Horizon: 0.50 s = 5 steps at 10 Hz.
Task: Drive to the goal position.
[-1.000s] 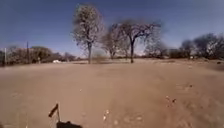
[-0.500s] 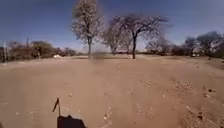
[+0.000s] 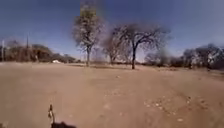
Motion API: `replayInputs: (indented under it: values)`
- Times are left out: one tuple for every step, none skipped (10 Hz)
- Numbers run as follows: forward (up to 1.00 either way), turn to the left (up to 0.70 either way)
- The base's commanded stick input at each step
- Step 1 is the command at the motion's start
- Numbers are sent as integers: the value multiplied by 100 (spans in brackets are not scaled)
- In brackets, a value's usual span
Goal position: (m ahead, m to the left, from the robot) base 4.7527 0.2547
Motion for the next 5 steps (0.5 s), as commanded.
replayInputs:
  values:
    - [100, 0]
    - [100, 0]
    - [100, 0]
    - [100, 0]
    - [100, 0]
